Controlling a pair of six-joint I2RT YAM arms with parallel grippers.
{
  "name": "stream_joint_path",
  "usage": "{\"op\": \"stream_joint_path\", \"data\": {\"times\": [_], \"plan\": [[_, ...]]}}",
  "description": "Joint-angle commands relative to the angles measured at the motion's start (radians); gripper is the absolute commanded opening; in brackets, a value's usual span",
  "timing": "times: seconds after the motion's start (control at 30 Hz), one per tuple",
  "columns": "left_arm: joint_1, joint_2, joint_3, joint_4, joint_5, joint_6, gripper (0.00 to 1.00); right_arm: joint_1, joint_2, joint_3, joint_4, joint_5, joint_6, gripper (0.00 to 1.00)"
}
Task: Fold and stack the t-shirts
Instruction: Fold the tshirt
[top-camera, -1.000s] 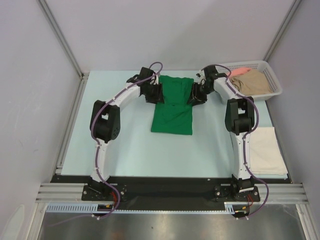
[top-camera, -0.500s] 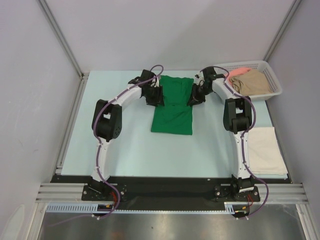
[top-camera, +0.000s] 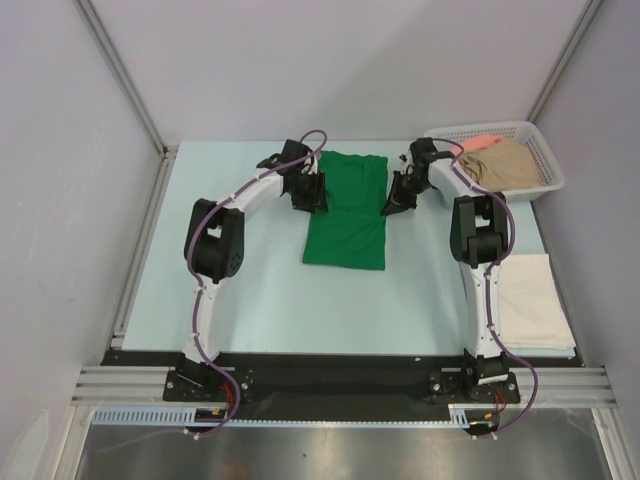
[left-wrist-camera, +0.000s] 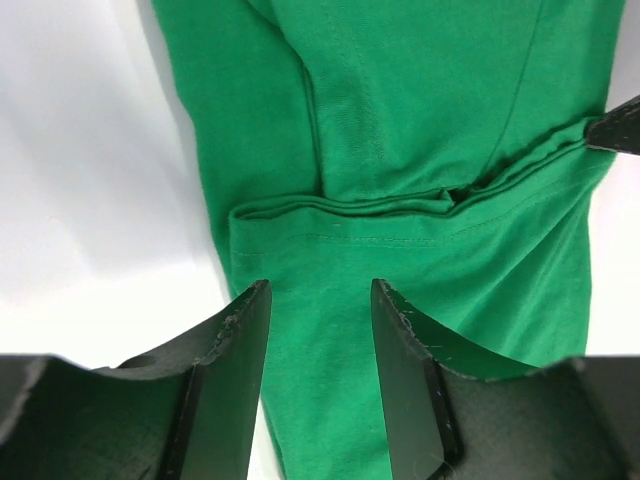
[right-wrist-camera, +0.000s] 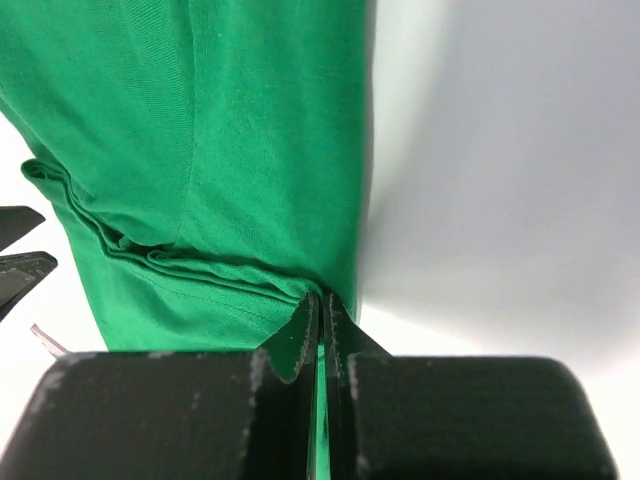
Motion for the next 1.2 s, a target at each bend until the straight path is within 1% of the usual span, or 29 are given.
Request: {"op": "stream_joint_path", "data": {"times": [0.0,0.07,0.1,0.13,0.2,0.27,0.3,0.33,0.37,0.43,0.47,0.5,0.53,0.57,0.6,0.63,0.67,0.73,0.77,0.83,0.87,0.9,0.93,0.97,1.0,1.03,1.07,1.1,1.17], "plan": [[0.001,-0.009,0.003,0.022,-0.025,0.005,0.5,-0.009,-0.048,0.051,0.022,0.034,0.013,0.0],[0.001,-0.023,0.002,0.012,-0.039,0.006,0.5,-0.009,-0.004,0.092,-0.001,0.028,0.003,0.03],[0.001,-0.031,0.0,0.01,-0.045,0.008,0.5,-0.009,0.011,0.138,-0.014,0.026,-0.001,0.07],[0.001,-0.038,-0.004,0.002,-0.049,0.009,0.5,-0.009,0.021,0.155,-0.031,0.032,-0.007,0.18],[0.001,-0.073,-0.007,-0.013,-0.083,0.005,0.52,-0.012,0.038,0.192,-0.051,0.048,-0.017,0.32],[0.001,-0.11,-0.044,-0.028,-0.103,0.002,0.55,-0.019,0.028,0.232,-0.106,0.088,-0.02,0.44],[0.001,-0.158,-0.067,-0.028,-0.121,-0.001,0.56,-0.02,0.018,0.236,-0.132,0.107,-0.021,0.47],[0.0,-0.185,-0.128,-0.024,-0.128,-0.002,0.57,-0.022,-0.005,0.205,-0.179,0.153,-0.023,0.54],[0.0,-0.21,-0.159,-0.015,-0.132,-0.002,0.6,-0.02,-0.03,0.168,-0.186,0.17,-0.026,0.58],[0.001,-0.288,-0.22,-0.01,-0.134,-0.005,0.6,-0.012,-0.149,0.045,-0.155,0.175,-0.04,0.64],[0.001,-0.317,-0.286,0.002,-0.126,-0.011,0.6,-0.003,-0.194,-0.103,-0.131,0.157,-0.044,0.67],[0.0,-0.36,-0.35,0.007,-0.103,-0.021,0.6,0.003,-0.29,-0.175,-0.08,0.114,-0.047,0.69],[0.0,-0.382,-0.383,0.013,-0.089,-0.029,0.6,0.009,-0.332,-0.244,-0.055,0.094,-0.041,0.69],[0.0,-0.397,-0.417,0.022,-0.077,-0.038,0.6,0.015,-0.381,-0.392,-0.025,0.073,-0.029,0.69],[0.0,-0.413,-0.446,0.041,-0.069,-0.054,0.6,0.014,-0.454,-0.458,0.039,0.045,-0.015,0.69],[0.0,-0.431,-0.493,0.05,-0.043,-0.06,0.6,0.012,-0.491,-0.531,0.075,-0.013,0.024,0.68],[0.0,-0.433,-0.51,0.054,-0.034,-0.078,0.6,0.012,-0.52,-0.637,0.109,-0.032,0.046,0.67],[0.001,-0.434,-0.547,0.042,-0.033,-0.115,0.6,0.018,-0.585,-0.731,0.191,-0.078,0.112,0.66],[0.003,-0.443,-0.563,0.045,-0.031,-0.161,0.59,0.021,-0.602,-0.809,0.219,-0.09,0.137,0.65],[0.003,-0.46,-0.622,0.086,-0.02,-0.217,0.57,0.031,-0.649,-0.881,0.332,-0.144,0.215,0.64],[0.003,-0.485,-0.65,0.105,-0.017,-0.256,0.57,0.029,-0.666,-0.924,0.375,-0.15,0.312,0.64],[0.004,-0.495,-0.682,0.129,-0.008,-0.346,0.57,0.029,-0.685,-1.007,0.465,-0.142,0.366,0.64],[0.007,-0.514,-0.758,0.221,0.013,-0.394,0.57,0.031,-0.703,-1.061,0.529,-0.15,0.419,0.65],[0.009,-0.547,-0.802,0.266,0.044,-0.499,0.59,0.031,-0.743,-1.107,0.587,-0.15,0.533,0.66],[0.01,-0.563,-0.842,0.321,0.059,-0.547,0.6,0.031,-0.758,-1.185,0.67,-0.144,0.574,0.67],[0.01,-0.575,-0.912,0.369,0.07,-0.592,0.63,0.032,-0.772,-1.211,0.69,-0.126,0.612,0.69],[0.009,-0.583,-0.94,0.445,0.082,-0.63,0.65,0.032,-0.792,-1.236,0.715,-0.119,0.635,0.7],[0.007,-0.592,-0.96,0.462,0.086,-0.682,0.66,0.031,-0.797,-1.26,0.754,-0.11,0.681,0.71],[0.009,-0.597,-0.986,0.482,0.081,-0.715,0.66,0.021,-0.808,-1.316,0.799,-0.101,0.718,0.72]]}}
